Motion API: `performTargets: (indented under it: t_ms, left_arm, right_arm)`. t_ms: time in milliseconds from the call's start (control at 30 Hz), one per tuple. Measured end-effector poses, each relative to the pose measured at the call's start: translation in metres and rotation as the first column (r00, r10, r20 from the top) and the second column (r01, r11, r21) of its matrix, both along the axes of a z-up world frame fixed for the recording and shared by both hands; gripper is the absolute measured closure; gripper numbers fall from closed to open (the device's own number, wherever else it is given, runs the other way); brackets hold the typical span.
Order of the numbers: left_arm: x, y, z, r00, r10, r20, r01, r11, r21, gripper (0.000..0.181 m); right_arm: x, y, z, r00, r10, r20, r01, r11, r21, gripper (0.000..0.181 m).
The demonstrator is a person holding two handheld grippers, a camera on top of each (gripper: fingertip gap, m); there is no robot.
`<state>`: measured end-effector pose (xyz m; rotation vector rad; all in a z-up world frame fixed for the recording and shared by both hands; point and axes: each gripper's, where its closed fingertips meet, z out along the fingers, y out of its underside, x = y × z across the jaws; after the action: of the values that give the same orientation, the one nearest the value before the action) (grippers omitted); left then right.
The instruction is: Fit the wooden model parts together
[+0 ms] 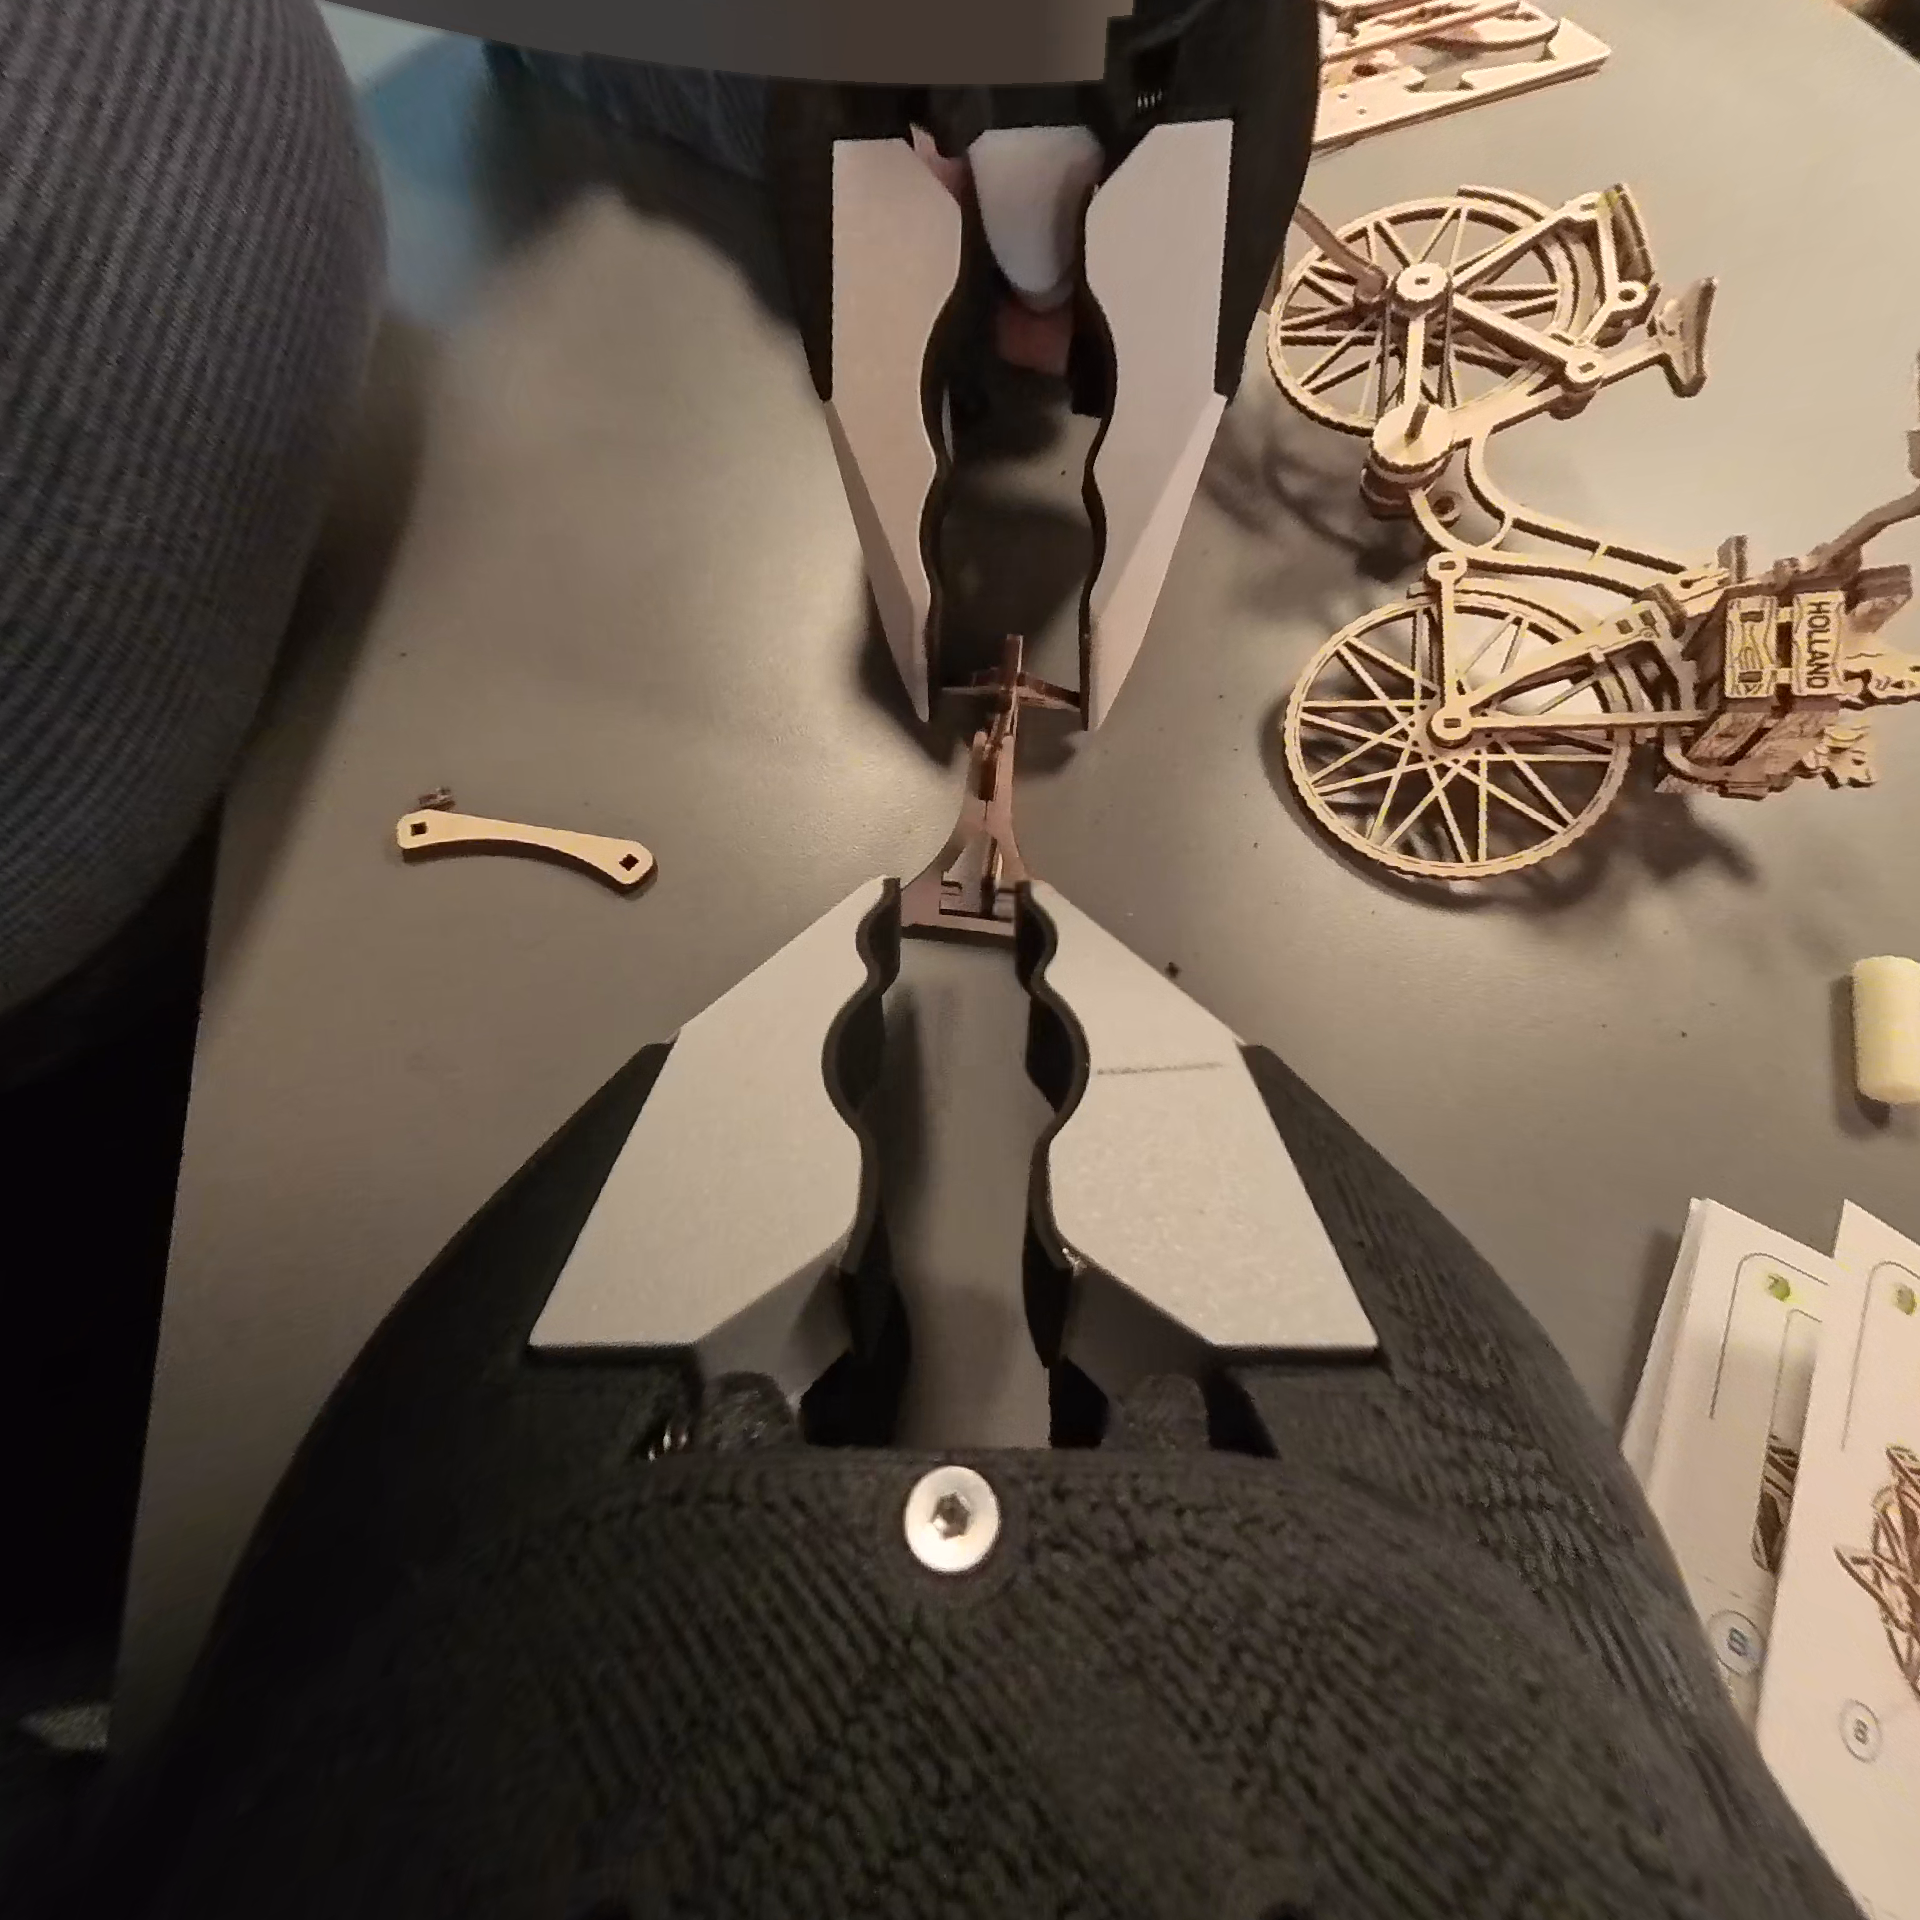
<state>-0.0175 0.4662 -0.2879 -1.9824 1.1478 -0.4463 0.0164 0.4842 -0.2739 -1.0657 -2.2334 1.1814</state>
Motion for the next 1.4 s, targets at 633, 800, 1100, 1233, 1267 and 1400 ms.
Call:
performTargets:
  t_ms: [633,800,1100,1233,1267,1400]
  left_arm:
    - [0.002,-0.003,0.001,1.000,-0.020,-0.001,0.020,1.000,0.008,0.139]
    - [0.003,-0.005,0.006,1.000,-0.011,-0.019,0.012,0.995,0.096,0.116]
    - [0.018,-0.007,0.024,0.999,0.020,0.027,-0.024,0.981,0.192,0.123]
    - [0.020,-0.003,0.023,0.999,0.008,-0.040,-0.003,0.992,0.122,0.128]
    - [0.019,-0.002,0.018,0.998,0.004,-0.060,0.001,0.997,0.073,0.131]
    - [0.016,0.000,0.005,0.994,-0.033,-0.109,0.025,0.997,-0.073,0.145]
  right_arm:
    - [0.000,0.003,-0.007,0.999,-0.026,0.029,0.025,0.999,0.036,0.153]
    - [0.000,0.001,-0.005,0.999,-0.028,0.027,0.028,0.999,0.016,0.136]
    - [-0.002,-0.001,-0.014,0.997,-0.061,0.037,0.057,0.994,0.096,0.134]
    - [-0.002,-0.001,-0.014,0.998,-0.055,0.044,0.051,0.995,0.089,0.139]
    - [-0.002,-0.001,-0.014,0.997,-0.054,0.049,0.049,0.995,0.085,0.140]
    - [-0.002,-0.002,-0.014,0.997,-0.050,0.064,0.045,0.996,0.070,0.143]
